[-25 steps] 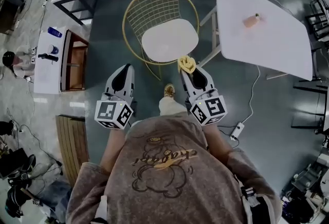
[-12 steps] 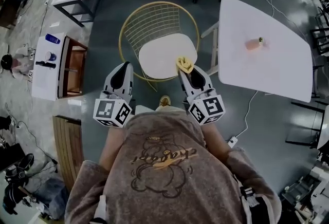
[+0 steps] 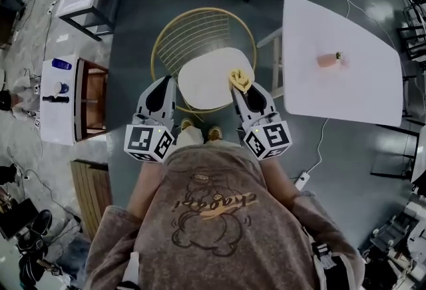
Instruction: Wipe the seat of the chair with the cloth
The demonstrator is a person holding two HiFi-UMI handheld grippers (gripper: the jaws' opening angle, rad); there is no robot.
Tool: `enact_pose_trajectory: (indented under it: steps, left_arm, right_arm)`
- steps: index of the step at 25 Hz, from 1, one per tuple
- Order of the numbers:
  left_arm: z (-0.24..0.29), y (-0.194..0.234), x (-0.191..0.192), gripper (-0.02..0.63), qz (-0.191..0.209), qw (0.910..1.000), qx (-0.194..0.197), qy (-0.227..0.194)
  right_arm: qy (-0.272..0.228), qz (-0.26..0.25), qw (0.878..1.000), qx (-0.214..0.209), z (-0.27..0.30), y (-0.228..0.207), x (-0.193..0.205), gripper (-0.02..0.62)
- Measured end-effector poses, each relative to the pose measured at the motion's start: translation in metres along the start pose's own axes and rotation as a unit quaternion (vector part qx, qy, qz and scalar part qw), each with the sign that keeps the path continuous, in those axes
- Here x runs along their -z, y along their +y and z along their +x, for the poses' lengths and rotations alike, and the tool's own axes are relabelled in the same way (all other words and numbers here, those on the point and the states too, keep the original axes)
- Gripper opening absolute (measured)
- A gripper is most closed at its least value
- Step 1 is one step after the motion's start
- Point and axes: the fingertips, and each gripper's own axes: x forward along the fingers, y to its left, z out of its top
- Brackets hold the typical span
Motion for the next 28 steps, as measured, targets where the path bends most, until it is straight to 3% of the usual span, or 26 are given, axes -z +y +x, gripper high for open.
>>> enact_pose_trajectory:
  steps: [8,17,28]
  left_arm:
    - [0.03,0.009,0.002,0.003,0.014,0.9993,0.034,0.012]
    - [0.078,0.024,0.038,0.003,0.014,0.9986,0.046,0.024]
    - [0.128,0.042,0.11,0.003,-0.006,0.9973,0.059,0.043]
  right_arm:
    - [0.01,0.009,0.999,0.04,0.014,-0.015,0.007,0.126]
    - [0.011,0.013,0.997,0.077,0.035,-0.066,0.037,0.126]
    - [0.035,0.03,0.994,0.095,0.068,-0.118,0.115,0.127]
